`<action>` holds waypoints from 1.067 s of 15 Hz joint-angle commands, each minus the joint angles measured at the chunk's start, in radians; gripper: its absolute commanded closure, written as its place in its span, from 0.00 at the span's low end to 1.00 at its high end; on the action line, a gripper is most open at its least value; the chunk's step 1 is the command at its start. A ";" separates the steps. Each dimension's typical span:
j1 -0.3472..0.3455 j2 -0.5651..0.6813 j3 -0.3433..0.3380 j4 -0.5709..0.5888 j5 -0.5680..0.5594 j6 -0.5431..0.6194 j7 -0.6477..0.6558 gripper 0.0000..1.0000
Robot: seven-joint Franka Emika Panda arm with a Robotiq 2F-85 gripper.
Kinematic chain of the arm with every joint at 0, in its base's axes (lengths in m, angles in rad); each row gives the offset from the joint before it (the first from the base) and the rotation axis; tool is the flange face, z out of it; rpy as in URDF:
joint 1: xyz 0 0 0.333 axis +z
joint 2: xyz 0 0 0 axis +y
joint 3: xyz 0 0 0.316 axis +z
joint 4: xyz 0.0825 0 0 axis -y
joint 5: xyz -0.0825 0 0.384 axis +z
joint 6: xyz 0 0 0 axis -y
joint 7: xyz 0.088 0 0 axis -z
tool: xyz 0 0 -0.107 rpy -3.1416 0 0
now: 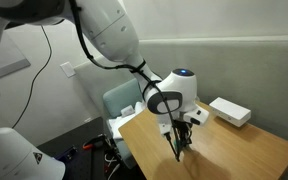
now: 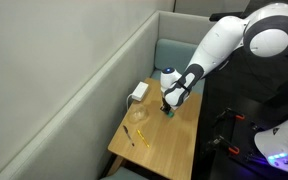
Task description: Wipe the table with the sponge
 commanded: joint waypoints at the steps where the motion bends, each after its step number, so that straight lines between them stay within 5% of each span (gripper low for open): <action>1: 0.088 0.021 0.033 0.000 -0.040 -0.039 -0.010 0.98; 7: 0.132 0.014 0.020 -0.013 -0.056 -0.045 -0.005 0.98; 16: -0.113 0.005 -0.010 -0.087 0.100 -0.010 -0.012 0.98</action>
